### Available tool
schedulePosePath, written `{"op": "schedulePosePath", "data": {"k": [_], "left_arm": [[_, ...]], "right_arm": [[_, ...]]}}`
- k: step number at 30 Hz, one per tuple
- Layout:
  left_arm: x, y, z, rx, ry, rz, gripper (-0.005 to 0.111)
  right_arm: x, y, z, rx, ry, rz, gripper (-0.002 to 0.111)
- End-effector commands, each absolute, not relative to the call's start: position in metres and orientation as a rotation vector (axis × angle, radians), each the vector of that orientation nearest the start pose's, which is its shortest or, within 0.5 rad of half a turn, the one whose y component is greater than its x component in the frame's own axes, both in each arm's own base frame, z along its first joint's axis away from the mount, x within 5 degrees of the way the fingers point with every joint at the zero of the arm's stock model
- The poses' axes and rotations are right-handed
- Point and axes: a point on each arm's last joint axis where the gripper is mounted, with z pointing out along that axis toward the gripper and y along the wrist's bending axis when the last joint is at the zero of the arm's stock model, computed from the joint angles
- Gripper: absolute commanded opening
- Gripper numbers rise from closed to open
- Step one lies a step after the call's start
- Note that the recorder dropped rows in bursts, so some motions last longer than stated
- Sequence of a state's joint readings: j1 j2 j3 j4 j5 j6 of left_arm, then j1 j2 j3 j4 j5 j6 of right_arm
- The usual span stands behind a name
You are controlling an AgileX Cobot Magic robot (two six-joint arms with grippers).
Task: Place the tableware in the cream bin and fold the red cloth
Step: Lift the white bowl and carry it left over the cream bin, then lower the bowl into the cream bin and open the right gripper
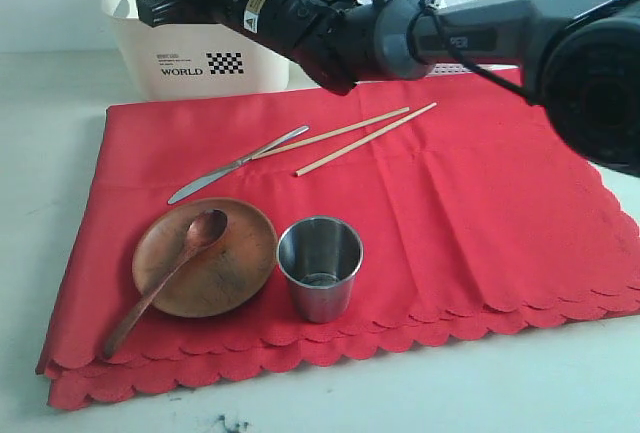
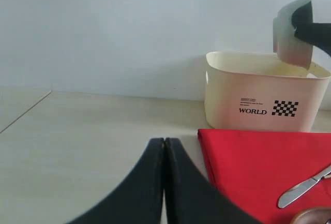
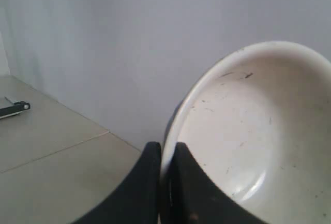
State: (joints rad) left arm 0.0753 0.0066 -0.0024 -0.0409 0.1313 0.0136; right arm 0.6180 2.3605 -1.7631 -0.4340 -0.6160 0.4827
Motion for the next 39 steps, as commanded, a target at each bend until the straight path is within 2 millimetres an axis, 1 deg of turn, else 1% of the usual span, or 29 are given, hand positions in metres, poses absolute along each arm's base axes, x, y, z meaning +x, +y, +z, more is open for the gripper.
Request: {"op": "schedulePosePath", "data": {"k": [1, 4, 8, 33, 35, 37, 38, 39], "left_arm": [[0.056, 0.003, 0.202, -0.071, 1.61, 0.029, 0.002], [0.056, 0.003, 0.202, -0.071, 1.61, 0.029, 0.002], [0.056, 0.003, 0.202, -0.071, 1.61, 0.029, 0.002], [0.056, 0.003, 0.202, -0.071, 1.61, 0.029, 0.002], [0.056, 0.003, 0.202, -0.071, 1.61, 0.029, 0.002], [0.056, 0.003, 0.202, -0.071, 1.61, 0.029, 0.002], [0.056, 0.003, 0.202, -0.071, 1.61, 0.029, 0.002], [0.056, 0.003, 0.202, -0.071, 1.61, 0.029, 0.002]], "right_arm": [[0.445, 0.342, 0.189, -0.551, 1.414, 0.785, 0.0], [0.451, 0.343, 0.184, -0.501, 1.432, 0.789, 0.0], [0.455, 0.344, 0.184, -0.513, 1.463, 0.755, 0.0], [0.456, 0.344, 0.184, -0.52, 1.47, 0.748, 0.0], [0.456, 0.344, 0.184, -0.52, 1.47, 0.748, 0.004], [0.456, 0.344, 0.184, -0.52, 1.47, 0.748, 0.011], [0.456, 0.344, 0.184, -0.52, 1.47, 0.748, 0.021], [0.456, 0.344, 0.184, -0.52, 1.47, 0.748, 0.026]]}}
